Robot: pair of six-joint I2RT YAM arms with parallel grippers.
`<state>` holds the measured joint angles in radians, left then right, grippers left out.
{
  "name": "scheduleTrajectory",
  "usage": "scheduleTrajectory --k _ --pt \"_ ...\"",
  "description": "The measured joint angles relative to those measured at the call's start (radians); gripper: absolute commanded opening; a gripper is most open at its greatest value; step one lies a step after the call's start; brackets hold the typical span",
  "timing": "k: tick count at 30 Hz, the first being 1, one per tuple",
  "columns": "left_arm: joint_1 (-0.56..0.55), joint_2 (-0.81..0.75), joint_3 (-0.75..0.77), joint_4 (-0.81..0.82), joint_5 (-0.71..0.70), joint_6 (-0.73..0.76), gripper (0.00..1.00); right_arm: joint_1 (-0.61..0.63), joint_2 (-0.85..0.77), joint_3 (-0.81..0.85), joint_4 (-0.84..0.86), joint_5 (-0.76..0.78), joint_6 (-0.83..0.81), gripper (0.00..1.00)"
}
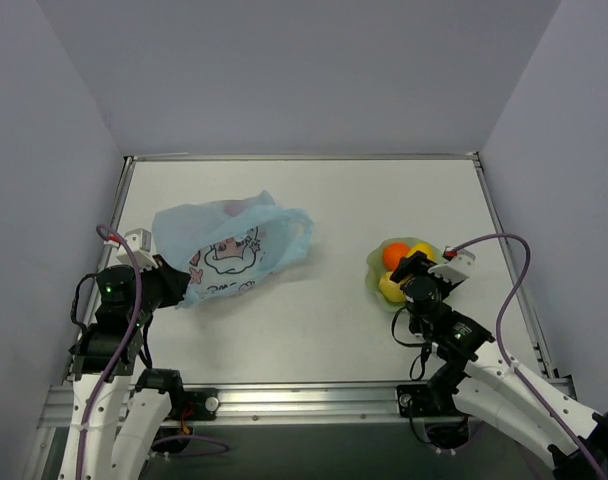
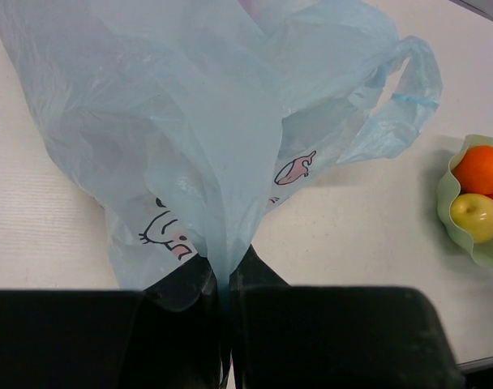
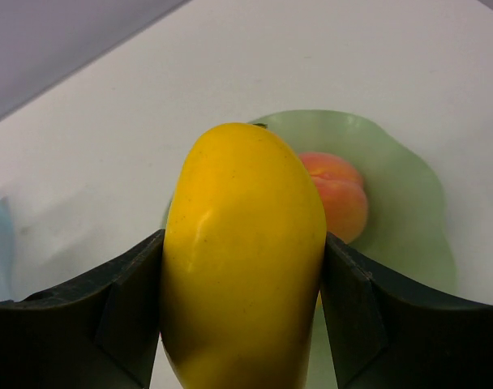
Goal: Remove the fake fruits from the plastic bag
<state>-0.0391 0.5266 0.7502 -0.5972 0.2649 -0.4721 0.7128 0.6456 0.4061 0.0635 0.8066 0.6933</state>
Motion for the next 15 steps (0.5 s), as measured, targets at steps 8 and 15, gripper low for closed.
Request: scheduleTrajectory --k 8,15 --pt "0.000 0.000 0.000 0.000 0.000 0.000 0.02 -0.101 0.022 -0.033 -0.101 0.016 0.115 0.37" --pt "-0.004 0.000 0.000 0.000 0.000 0.000 0.02 -0.130 0.033 -0.047 -0.121 0.016 0.146 0.86"
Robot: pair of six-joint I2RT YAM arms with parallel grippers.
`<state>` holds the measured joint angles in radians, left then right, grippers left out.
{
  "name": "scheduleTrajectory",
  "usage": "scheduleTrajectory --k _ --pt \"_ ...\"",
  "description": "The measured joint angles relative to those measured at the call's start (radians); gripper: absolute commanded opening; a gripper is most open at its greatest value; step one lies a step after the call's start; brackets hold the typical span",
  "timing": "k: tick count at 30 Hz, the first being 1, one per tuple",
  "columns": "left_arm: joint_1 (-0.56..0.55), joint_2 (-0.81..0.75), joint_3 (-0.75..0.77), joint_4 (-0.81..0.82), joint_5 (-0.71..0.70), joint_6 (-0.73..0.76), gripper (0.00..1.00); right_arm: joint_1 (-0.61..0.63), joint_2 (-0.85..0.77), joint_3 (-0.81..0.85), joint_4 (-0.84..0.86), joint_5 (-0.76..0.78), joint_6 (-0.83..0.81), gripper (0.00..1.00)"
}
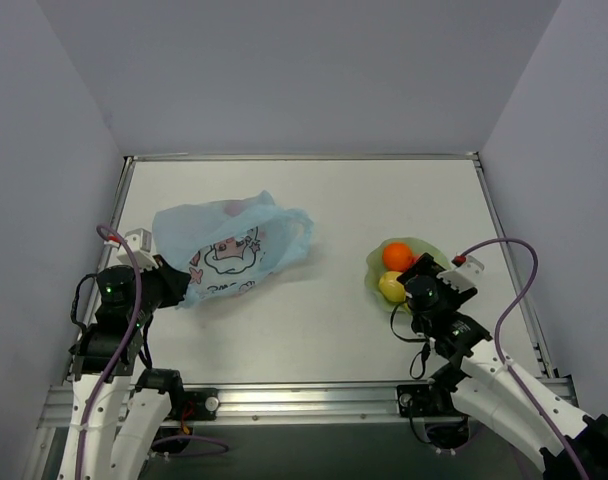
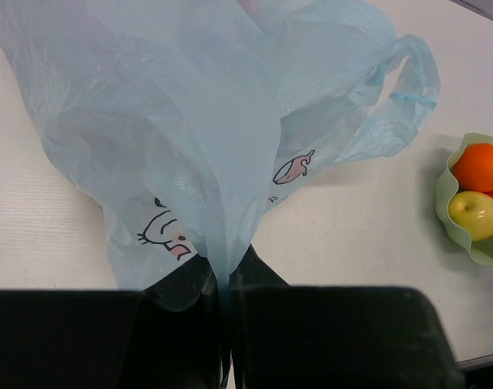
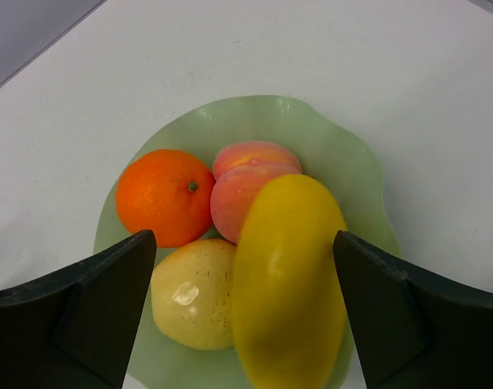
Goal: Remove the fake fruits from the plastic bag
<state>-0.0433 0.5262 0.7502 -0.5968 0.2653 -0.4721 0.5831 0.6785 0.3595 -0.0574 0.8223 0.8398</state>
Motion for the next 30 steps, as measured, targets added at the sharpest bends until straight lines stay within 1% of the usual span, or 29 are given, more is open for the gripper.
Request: scheduleTrajectory --k 3,6,9,11,13,15,16,17,18,19,22,24,26,30 --pt "-0.002 0.000 0.000 0.000 0.000 0.000 0.02 0.000 0.023 0.013 -0.002 0.000 -0.007 0.93" --pt "-0.002 0.000 0.000 0.000 0.000 0.000 0.02 0.000 0.051 0.030 0.000 -0.001 -0.017 0.95" --pt "-0.002 0.000 0.000 0.000 0.000 0.000 0.02 0.001 0.054 0.042 0.001 -0.023 -0.045 0.88" --pt "-0.002 0.000 0.000 0.000 0.000 0.000 0.02 0.008 0.050 0.056 0.018 -0.057 -0.081 0.77" --pt "-0.002 0.000 0.000 0.000 0.000 0.000 0.02 0.027 0.048 0.077 0.067 -0.114 -0.132 0.71" --pt "-0.002 0.000 0.000 0.000 0.000 0.000 0.02 0.071 0.071 0.106 0.147 -0.206 -0.193 0.70" --pt "-0.002 0.000 0.000 0.000 0.000 0.000 0.03 0.103 0.093 0.126 0.192 -0.250 -0.221 0.68" --pt "-0.002 0.001 0.000 0.000 0.000 0.000 0.02 0.145 0.133 0.153 0.233 -0.289 -0.248 0.61" --pt "-0.002 0.002 0.000 0.000 0.000 0.000 0.02 0.189 0.191 0.187 0.278 -0.323 -0.278 0.52" --pt "-0.001 0.002 0.000 0.000 0.000 0.000 0.02 0.236 0.261 0.228 0.322 -0.351 -0.308 0.34" --pt "0.004 0.007 0.000 0.000 -0.001 0.000 0.02 0.363 0.518 0.362 0.446 -0.407 -0.386 0.14" --pt "0.010 0.013 0.000 0.000 -0.002 0.000 0.03 0.435 0.683 0.426 0.526 -0.451 -0.435 0.14" --pt "0.012 0.019 0.000 0.000 -0.003 0.000 0.02 0.478 0.814 0.464 0.610 -0.506 -0.475 0.15" --pt "0.013 0.039 0.000 0.005 -0.003 -0.004 0.02 0.498 1.045 0.584 0.723 -0.593 -0.534 0.19"
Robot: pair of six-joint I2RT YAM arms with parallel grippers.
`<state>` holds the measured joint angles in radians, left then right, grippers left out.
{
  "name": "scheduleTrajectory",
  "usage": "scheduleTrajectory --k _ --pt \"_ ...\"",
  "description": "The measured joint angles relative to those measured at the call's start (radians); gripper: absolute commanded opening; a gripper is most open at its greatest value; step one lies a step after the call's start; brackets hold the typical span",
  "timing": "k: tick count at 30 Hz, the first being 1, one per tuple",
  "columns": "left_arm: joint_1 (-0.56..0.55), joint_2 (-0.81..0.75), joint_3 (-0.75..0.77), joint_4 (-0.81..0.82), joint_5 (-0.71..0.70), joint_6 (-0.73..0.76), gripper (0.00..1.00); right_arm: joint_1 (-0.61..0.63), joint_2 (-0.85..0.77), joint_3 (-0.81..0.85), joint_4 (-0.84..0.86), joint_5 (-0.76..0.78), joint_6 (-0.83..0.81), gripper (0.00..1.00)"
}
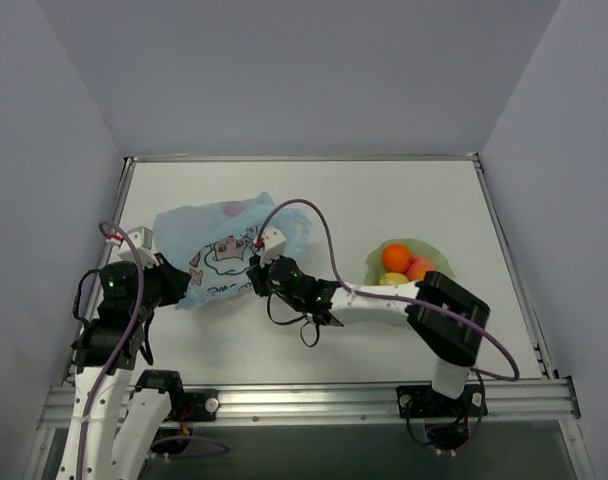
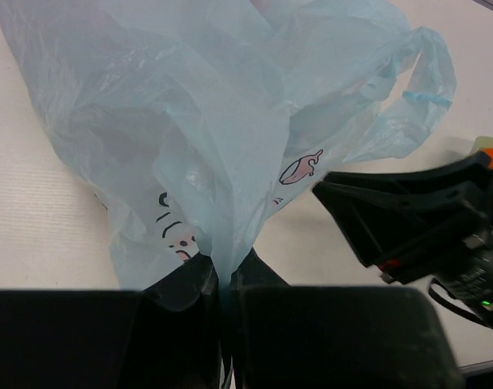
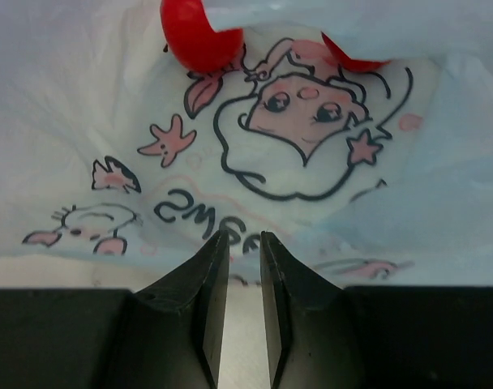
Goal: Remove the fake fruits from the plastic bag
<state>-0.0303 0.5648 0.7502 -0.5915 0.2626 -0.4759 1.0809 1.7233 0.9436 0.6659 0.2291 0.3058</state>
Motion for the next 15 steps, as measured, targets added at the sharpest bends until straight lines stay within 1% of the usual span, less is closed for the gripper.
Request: scheduleTrajectory --k 3,6,9,10,12,13,15 --pt "0.000 0.019 0.001 0.015 0.005 -0.008 0.02 -0.007 0.151 0.119 0.070 -0.021 -0.036 0.22" --pt "0.000 0.043 0.005 0.031 0.018 -0.020 0.02 -0.026 0.270 0.223 0.113 -0.027 -0.063 0.27" --pt "0.000 0.065 0.028 0.037 0.031 -0.029 0.02 -0.074 0.363 0.303 0.137 -0.029 -0.076 0.42" --pt "0.000 0.071 0.039 0.037 0.034 -0.031 0.02 -0.094 0.389 0.327 0.138 -0.030 -0.077 0.52" --pt "0.000 0.076 0.064 0.042 0.037 -0.033 0.02 -0.132 0.443 0.383 0.138 -0.032 -0.082 0.64" --pt "0.000 0.078 0.076 0.047 0.037 -0.033 0.02 -0.146 0.468 0.410 0.137 -0.035 -0.083 0.75" --pt "0.000 0.082 0.088 0.063 0.037 -0.034 0.02 -0.177 0.516 0.464 0.137 -0.036 -0.089 0.83"
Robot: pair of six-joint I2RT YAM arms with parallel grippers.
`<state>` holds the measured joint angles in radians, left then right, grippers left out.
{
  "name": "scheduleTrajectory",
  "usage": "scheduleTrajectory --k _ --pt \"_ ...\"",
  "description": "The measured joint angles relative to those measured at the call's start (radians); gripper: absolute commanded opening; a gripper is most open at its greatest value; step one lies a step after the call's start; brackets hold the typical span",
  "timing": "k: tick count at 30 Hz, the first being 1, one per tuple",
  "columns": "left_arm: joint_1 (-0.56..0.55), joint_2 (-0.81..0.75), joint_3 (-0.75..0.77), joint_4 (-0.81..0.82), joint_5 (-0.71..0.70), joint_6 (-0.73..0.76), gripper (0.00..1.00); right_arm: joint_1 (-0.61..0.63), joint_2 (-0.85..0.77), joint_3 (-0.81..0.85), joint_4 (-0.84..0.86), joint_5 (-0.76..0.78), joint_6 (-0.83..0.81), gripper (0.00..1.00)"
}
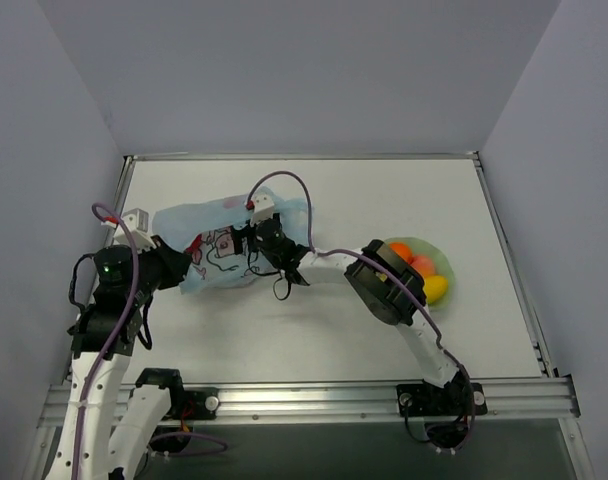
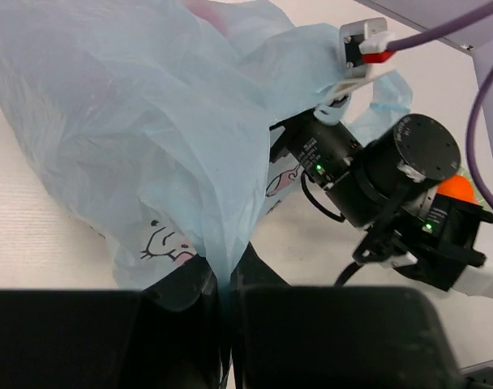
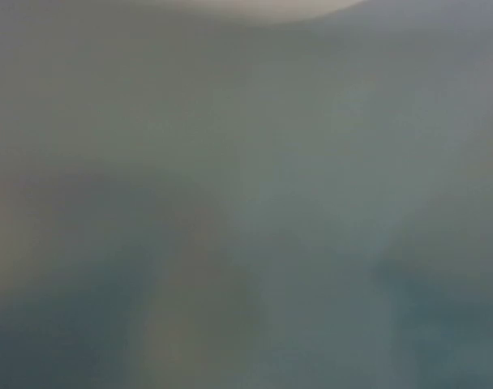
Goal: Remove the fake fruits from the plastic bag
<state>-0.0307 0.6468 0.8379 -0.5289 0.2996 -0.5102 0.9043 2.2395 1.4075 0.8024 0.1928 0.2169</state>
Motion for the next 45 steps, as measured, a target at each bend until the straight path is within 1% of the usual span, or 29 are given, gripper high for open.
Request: scheduleTrajectory --k 1,3,6,8,9,10,12,13,14,15,16,19,22,26,29,30,33,34,35,36,37,38,39,41,42,44,45 --pt "-0.001 0.000 0.000 0.007 0.000 -0.003 0.02 -0.010 0.021 0.024 -0.002 -0.001 -0.003 0.90" --pt "-0.002 0.001 0.000 0.016 0.005 -0.013 0.02 -0.020 0.067 0.084 -0.014 -0.002 -0.006 0.95" --pt "-0.008 0.006 -0.003 0.033 0.015 -0.027 0.02 -0.020 0.132 0.171 -0.029 -0.005 -0.003 0.99" --pt "-0.011 0.012 -0.012 0.044 0.019 -0.036 0.02 -0.022 0.176 0.236 -0.042 -0.013 0.008 0.98" --pt "-0.015 0.016 -0.017 0.046 0.019 -0.042 0.02 -0.023 0.196 0.265 -0.044 -0.018 0.015 0.95" --pt "-0.017 0.021 -0.020 0.046 0.018 -0.045 0.02 -0.024 0.213 0.290 -0.050 -0.024 0.021 0.87" --pt "-0.021 0.035 -0.025 0.048 0.018 -0.052 0.02 -0.022 0.225 0.296 -0.046 -0.037 0.032 0.79" --pt "-0.021 0.042 -0.031 0.051 0.013 -0.058 0.02 -0.015 0.222 0.273 -0.027 -0.038 0.037 0.66" --pt "-0.022 0.048 -0.038 0.053 0.009 -0.066 0.02 -0.013 0.212 0.237 0.000 -0.034 0.039 0.58" --pt "-0.022 0.053 -0.050 0.060 0.001 -0.076 0.02 -0.010 0.198 0.186 0.026 -0.032 0.043 0.44" --pt "-0.022 0.053 -0.056 0.062 -0.004 -0.080 0.02 -0.003 0.179 0.132 0.043 -0.027 0.045 0.38" --pt "-0.023 0.061 -0.093 0.081 -0.027 -0.116 0.02 0.035 0.076 -0.111 0.159 0.005 0.044 0.21" --pt "-0.030 0.055 -0.127 0.095 -0.031 -0.156 0.02 0.089 -0.064 -0.334 0.212 0.050 0.051 0.15" --pt "-0.069 -0.026 -0.132 0.063 -0.059 -0.183 0.02 0.151 -0.253 -0.538 0.259 0.082 0.079 0.14" --pt "-0.102 -0.132 -0.105 -0.008 -0.091 -0.186 0.02 0.176 -0.422 -0.644 0.280 0.135 0.090 0.19" --pt "-0.107 -0.164 -0.094 -0.025 -0.098 -0.187 0.02 0.182 -0.475 -0.664 0.280 0.150 0.097 0.27" --pt "-0.110 -0.247 -0.074 -0.059 -0.112 -0.194 0.02 0.188 -0.597 -0.678 0.259 0.179 0.101 0.42" --pt "-0.110 -0.258 -0.077 -0.064 -0.112 -0.198 0.02 0.188 -0.626 -0.670 0.239 0.182 0.100 0.51" --pt "-0.110 -0.258 -0.084 -0.070 -0.112 -0.200 0.02 0.188 -0.648 -0.651 0.202 0.182 0.096 0.57" --pt "-0.111 -0.251 -0.097 -0.074 -0.115 -0.201 0.02 0.188 -0.660 -0.623 0.156 0.183 0.090 0.66" --pt "-0.111 -0.241 -0.110 -0.079 -0.119 -0.202 0.02 0.188 -0.662 -0.587 0.116 0.181 0.086 0.71" --pt "-0.111 -0.232 -0.124 -0.085 -0.124 -0.201 0.02 0.188 -0.662 -0.554 0.083 0.179 0.078 0.72" --pt "-0.111 -0.224 -0.137 -0.091 -0.129 -0.201 0.02 0.188 -0.662 -0.531 0.058 0.177 0.072 0.72" --pt "-0.111 -0.208 -0.155 -0.099 -0.146 -0.201 0.02 0.188 -0.661 -0.506 0.032 0.175 0.068 0.68" --pt "-0.111 -0.200 -0.160 -0.098 -0.151 -0.201 0.02 0.188 -0.657 -0.500 0.024 0.167 0.068 0.61" --pt "-0.111 -0.183 -0.167 -0.089 -0.158 -0.202 0.02 0.188 -0.627 -0.480 0.014 0.151 0.066 0.53" --pt "-0.111 -0.175 -0.170 -0.079 -0.158 -0.206 0.02 0.188 -0.600 -0.462 0.014 0.138 0.066 0.40"
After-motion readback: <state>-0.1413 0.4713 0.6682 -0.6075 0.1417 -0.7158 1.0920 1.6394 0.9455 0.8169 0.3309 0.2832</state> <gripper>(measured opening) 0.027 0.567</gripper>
